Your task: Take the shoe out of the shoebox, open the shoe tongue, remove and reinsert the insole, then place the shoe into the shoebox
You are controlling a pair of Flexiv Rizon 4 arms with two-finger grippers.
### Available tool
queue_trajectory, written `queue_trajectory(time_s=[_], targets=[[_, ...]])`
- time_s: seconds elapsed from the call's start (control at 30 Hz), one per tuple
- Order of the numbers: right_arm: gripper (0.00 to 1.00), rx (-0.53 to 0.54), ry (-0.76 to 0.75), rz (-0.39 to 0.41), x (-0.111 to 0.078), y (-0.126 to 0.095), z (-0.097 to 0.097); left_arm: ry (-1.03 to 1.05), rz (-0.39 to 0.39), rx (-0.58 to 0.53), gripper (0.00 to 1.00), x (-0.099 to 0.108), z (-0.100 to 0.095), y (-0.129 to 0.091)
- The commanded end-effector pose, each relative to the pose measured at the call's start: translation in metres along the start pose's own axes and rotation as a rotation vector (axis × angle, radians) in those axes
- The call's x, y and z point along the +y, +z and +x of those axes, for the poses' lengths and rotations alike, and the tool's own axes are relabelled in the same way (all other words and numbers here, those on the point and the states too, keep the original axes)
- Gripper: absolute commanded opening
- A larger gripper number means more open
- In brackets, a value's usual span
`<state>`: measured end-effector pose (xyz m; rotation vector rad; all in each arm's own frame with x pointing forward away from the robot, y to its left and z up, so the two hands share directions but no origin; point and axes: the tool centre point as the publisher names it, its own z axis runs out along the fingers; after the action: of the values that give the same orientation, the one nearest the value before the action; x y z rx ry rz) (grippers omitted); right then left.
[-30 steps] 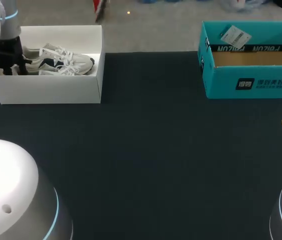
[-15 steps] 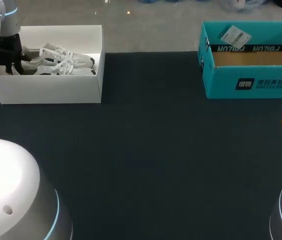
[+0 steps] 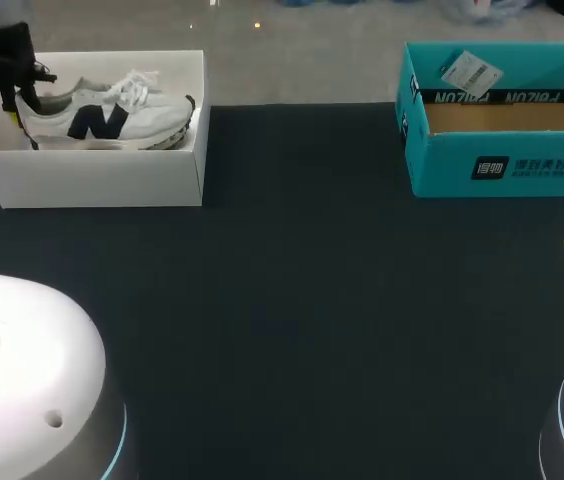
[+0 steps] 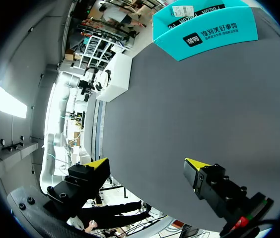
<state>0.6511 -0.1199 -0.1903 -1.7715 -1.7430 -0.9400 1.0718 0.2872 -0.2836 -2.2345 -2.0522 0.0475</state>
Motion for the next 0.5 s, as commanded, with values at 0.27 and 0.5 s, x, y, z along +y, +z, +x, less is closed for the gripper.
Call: queue_trajectory(time_s=[0.27,0.5], targets=[[1.00,-0.002,0.000,-0.002,-0.002,0.000,0.000,0.035,-0.070,0.007,0.00,-0.049,-0.007,-0.064],[1.00,-0.002,0.000,-0.002,-0.002,0.000,0.000,0.046,-0.111,0.019,0.00,-0.070,-0.022,-0.083]])
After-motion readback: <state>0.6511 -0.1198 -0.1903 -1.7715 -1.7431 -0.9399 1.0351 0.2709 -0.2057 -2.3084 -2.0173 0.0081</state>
